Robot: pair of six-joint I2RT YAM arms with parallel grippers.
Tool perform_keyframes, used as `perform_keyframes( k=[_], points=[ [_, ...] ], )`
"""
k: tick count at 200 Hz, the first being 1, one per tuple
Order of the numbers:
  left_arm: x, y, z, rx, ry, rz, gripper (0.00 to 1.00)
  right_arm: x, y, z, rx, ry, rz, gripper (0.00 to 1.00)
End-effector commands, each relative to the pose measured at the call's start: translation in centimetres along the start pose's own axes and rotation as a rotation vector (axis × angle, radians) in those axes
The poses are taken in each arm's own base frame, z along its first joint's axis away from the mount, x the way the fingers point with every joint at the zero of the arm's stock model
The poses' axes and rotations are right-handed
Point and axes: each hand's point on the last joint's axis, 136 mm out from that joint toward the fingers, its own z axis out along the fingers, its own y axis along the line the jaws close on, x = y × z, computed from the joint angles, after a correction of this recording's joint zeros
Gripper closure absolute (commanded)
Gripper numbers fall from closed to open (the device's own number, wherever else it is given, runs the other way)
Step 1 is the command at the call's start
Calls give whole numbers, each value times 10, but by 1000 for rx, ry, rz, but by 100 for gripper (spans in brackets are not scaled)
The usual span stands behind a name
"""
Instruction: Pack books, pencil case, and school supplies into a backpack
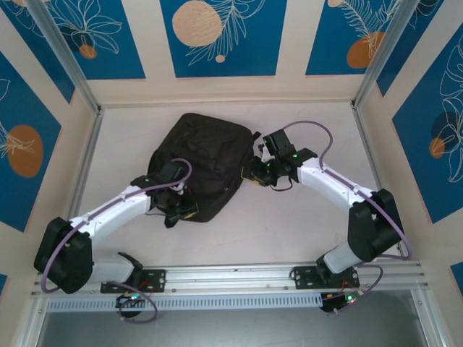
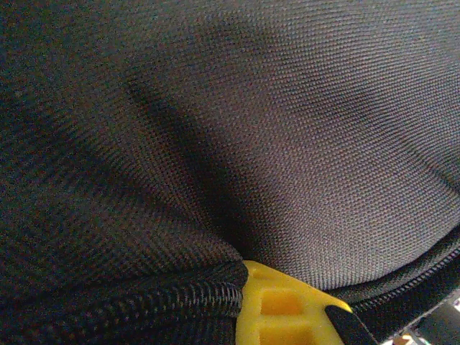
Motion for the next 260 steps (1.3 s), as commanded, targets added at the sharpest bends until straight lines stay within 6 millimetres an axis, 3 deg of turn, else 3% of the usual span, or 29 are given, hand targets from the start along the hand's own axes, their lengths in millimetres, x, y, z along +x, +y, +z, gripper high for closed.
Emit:
perform_keyframes(
  k=[1,49,98,120,141,165,186,225,242,260],
  points=[
    [10,-20,-2,37,43,88,97,6,9,-1,13,50,7,67],
    [13,-22,-1,24,48,112,98,0,31,14,148,61,-138,65],
    [15,-23,3,25,57,114,98,-9,19,34,274,83,-166,64],
    [15,-30,4,29,59,141,98,-11,21,41,279,102,-179,64],
    [18,-41,8,31,72,190,98,-19,10,38,342,62,-177,64],
    [22,-61,14,7,98,277,97,-36,-10,16,393,-42,-122,65],
    [30,-85,22,5,134,355,92,-57,-44,-30,483,-191,-27,65],
    [60,-129,36,37,265,470,81,-74,-77,-109,424,-433,105,65],
    [74,-141,42,46,318,487,79,-73,-86,-125,385,-474,139,65],
    [86,-146,45,46,358,504,73,-69,-91,-128,344,-466,155,64]
  ],
)
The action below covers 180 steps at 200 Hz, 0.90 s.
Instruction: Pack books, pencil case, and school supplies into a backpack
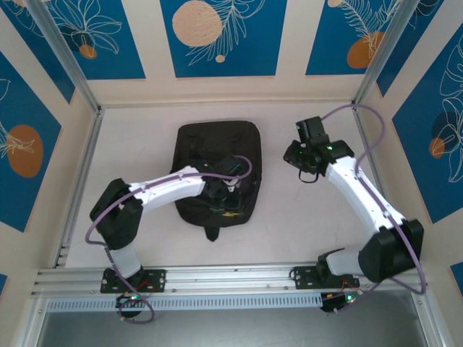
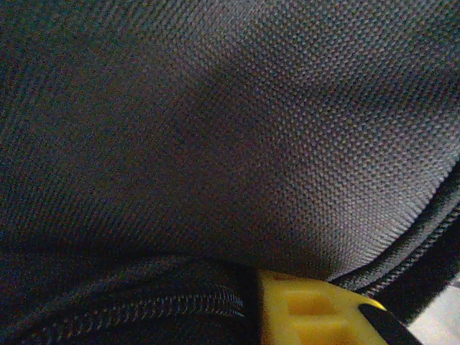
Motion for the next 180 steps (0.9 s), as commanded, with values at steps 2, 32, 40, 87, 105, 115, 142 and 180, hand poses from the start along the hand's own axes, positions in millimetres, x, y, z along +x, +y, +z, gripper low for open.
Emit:
perform_keyframes(
  k=[2,32,40,87,105,115,142,180],
  points=[
    [28,-39,-5,103,116,126,72,4,-9,5,-26,13,39,64],
    [33,-59,-17,186,102,163,58,9,-1,3,-140,13,-1,65],
    [35,-64,-21,200,102,180,53,8,1,0,-166,2,-8,64],
    [36,-85,-68,297,-18,334,0,5,47,-53,-471,-58,-185,1],
    [25,-82,-106,242,-151,402,0,1,54,-73,-512,-89,-211,1],
    [14,-77,-131,195,-258,439,0,-1,56,-83,-528,-117,-231,1],
    [-27,-35,-197,-51,-594,486,0,-13,44,-88,-459,-211,-237,1],
    [-71,62,-282,-380,-1158,285,0,-33,41,-82,-469,-438,-288,1]
  ],
)
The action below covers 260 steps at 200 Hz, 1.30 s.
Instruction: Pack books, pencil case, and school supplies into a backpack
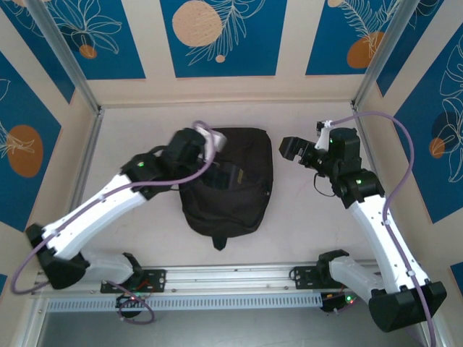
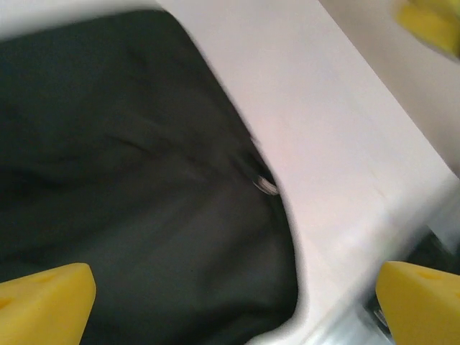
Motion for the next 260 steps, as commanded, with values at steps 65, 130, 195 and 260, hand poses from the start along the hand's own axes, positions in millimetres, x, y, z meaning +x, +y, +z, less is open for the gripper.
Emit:
perform_keyframes(
  k=[65,130,195,260],
  points=[
    [31,234,14,-598,-389,268,0,-13,-26,30,53,-383,-464,1],
    [127,336,39,-789,-192,-95,0,33,-160,51,405,-313,-365,1],
    [120,338,52,-739,-387,-49,0,56,-181,69,193,-348,-194,1],
    [118,318,95,-512,-302,61,0,66,-172,88,79,-350,-318,1]
  ],
)
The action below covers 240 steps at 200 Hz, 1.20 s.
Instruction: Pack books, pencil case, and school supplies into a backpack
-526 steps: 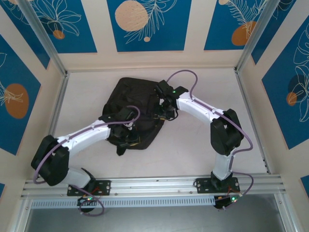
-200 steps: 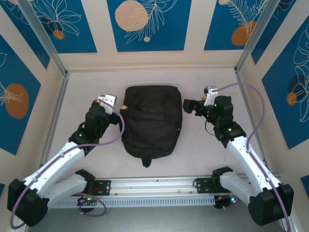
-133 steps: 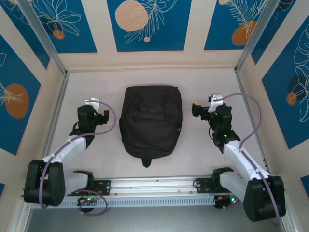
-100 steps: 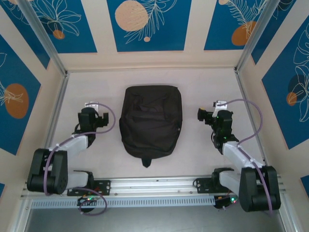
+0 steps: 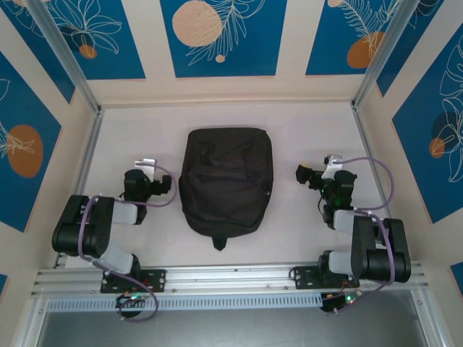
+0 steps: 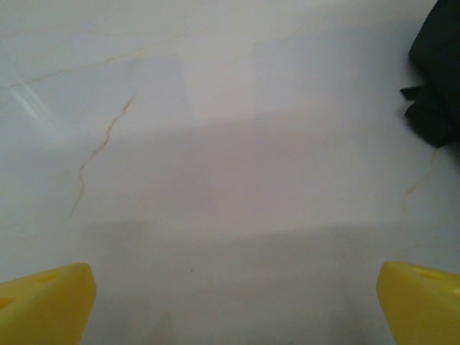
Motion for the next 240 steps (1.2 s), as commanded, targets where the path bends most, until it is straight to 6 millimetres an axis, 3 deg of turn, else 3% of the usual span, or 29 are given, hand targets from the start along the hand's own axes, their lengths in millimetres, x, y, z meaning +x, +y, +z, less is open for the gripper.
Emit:
perform_keyframes(
  k=[1,5,6,13,28,38,48,65,76,81,240],
  points=[
    [-27,-4,3,47,-73,15,0,2,9,5,-75,-94,-72,1],
    [-28,-4,3,45,-80,15,0,-6,11,5,-87,-152,-76,1],
    [-29,-3,3,43,-83,15,0,1,9,8,-85,-135,-67,1],
    [-28,-3,3,45,-78,15,0,-3,14,5,-119,-164,-84,1],
    [-28,-4,3,43,-80,17,0,5,19,18,-85,-25,-121,1],
    [-29,-3,2,38,-82,20,0,6,40,27,-167,-28,-186,1],
    [-28,-4,3,39,-82,20,0,17,59,20,-254,-16,-264,1],
    [-28,-4,3,40,-80,19,0,11,47,30,-140,-20,-255,1],
    [-28,-4,3,42,-79,17,0,8,19,45,24,61,-181,1],
    [-28,-4,3,43,-79,16,0,6,15,46,15,66,-151,1],
    [-28,3,4,7,-72,0,0,2,5,42,98,24,-141,1]
  ],
)
